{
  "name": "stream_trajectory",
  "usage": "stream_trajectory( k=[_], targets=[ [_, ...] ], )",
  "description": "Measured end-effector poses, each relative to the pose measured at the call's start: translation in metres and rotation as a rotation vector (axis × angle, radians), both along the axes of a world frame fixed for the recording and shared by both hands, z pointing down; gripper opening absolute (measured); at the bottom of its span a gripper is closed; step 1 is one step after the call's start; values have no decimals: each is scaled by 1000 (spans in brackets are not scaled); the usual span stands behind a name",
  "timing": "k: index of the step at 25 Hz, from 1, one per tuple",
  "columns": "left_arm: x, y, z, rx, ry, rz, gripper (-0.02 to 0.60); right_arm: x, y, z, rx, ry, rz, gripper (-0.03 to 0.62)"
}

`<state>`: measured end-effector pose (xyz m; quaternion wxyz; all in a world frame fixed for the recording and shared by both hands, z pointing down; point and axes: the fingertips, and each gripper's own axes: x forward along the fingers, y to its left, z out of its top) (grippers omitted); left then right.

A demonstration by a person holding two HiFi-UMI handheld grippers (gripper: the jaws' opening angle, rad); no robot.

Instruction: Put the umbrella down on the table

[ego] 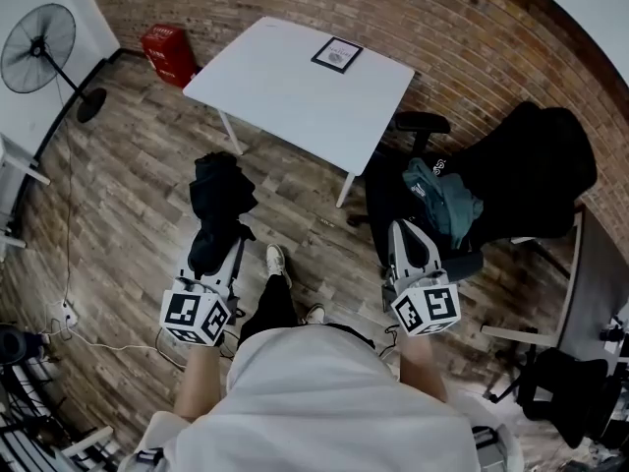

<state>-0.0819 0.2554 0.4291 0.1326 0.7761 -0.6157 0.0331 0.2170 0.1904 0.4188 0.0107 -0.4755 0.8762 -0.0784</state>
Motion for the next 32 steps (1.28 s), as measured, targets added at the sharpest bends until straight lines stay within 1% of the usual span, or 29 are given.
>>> stream_trajectory(
  k=[5,9,14,17,20,23,27,30,32],
  targets=[
    [-3,-43,16,-21,30,24,227,-7,-32,9,-22,20,11,20],
    [-14,-90,22,-29,44,47,227,-20,-75,5,-24,43,27,20],
    [-45,-155,23,-33,50,84,227,-60,-133,-14,6,75,34,20],
    [-68,-192,28,-51,54,105,227,-86,-164,-22,6,93,46,20],
    [-89,-218,34,-78,58,124,227,-108,-187,-26,0,99,52,20],
    [-100,-242,41,-100,62,140,227,-122,-209,-24,-10,100,59,20],
    [-99,-261,57,-153,92,178,229,-127,-231,-16,-37,98,78,20],
    [-88,-275,69,-195,100,206,229,-126,-250,-13,-45,92,87,20],
    [-79,-287,71,-200,97,216,229,-122,-264,-14,-38,88,85,20]
  ],
)
